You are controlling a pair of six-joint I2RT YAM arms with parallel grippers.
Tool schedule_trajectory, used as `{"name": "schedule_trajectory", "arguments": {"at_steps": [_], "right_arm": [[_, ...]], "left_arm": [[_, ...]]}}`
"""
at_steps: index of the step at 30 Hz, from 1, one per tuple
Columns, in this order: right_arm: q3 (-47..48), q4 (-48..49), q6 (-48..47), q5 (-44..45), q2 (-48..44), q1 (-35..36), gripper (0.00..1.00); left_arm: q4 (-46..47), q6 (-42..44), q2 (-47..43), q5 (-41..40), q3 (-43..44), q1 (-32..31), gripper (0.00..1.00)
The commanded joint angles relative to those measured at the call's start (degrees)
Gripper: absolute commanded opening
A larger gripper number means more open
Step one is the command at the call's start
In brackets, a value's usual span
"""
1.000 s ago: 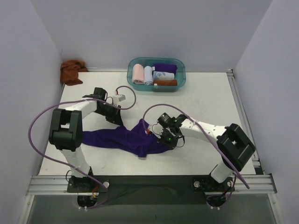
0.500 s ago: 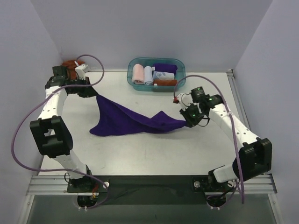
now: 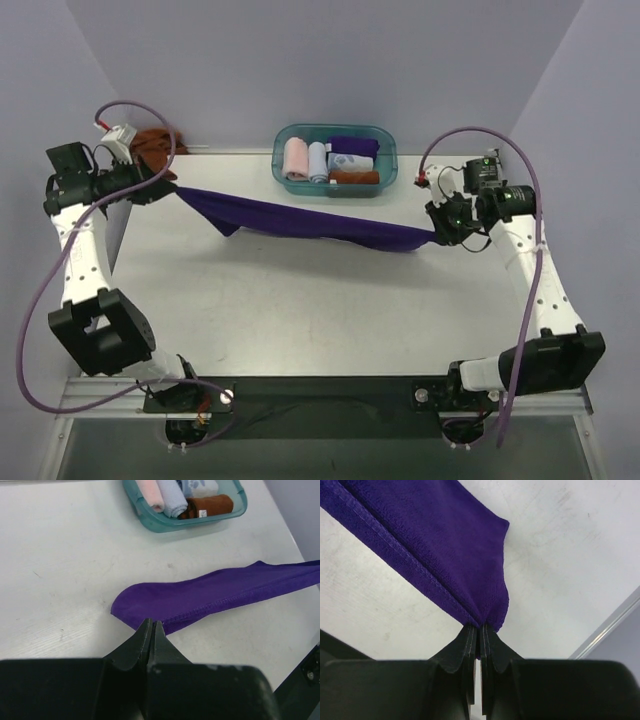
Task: Roll the towels
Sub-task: Flatten the towel
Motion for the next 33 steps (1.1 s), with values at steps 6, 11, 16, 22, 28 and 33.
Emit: {"name": "schedule_trajectory", "arguments": {"at_steps": [6,11,16,22,28,33], "right_arm": [[1.17,-14.64,-3.08,4.88,-16.43,-1.41,0.00],[0.73,-16.14,-4.40,6.37,-17.77,-1.41,0.00],[0.02,-11.84,-4.67,7.52,-7.77,-2.20,0.00],[8.60,-6.39,-2.12,7.17,12.88,-2.46,0.00],[25.31,-5.86,3.59,7.95,37.22,-2.03,0.04],[41.67,-6.21,11.32,11.73,50.87,-2.20,0.61]], "left_arm": [[-3.76,1.91,-21.42,4.87,-8.08,9.70,0.00],[-5.71,1.75,-25.49,4.78,-11.61,9.72,0.00],[-0.88,-1.16,-21.72,-7.50,-15.56,0.95,0.00],[12.02,-5.02,-11.97,-20.60,-20.48,-8.82,0.00],[23.55,-11.26,8.93,-26.42,-16.46,-10.59,0.00],[22.17,-15.48,27.02,-21.94,-3.11,-10.85,0.27]]}}
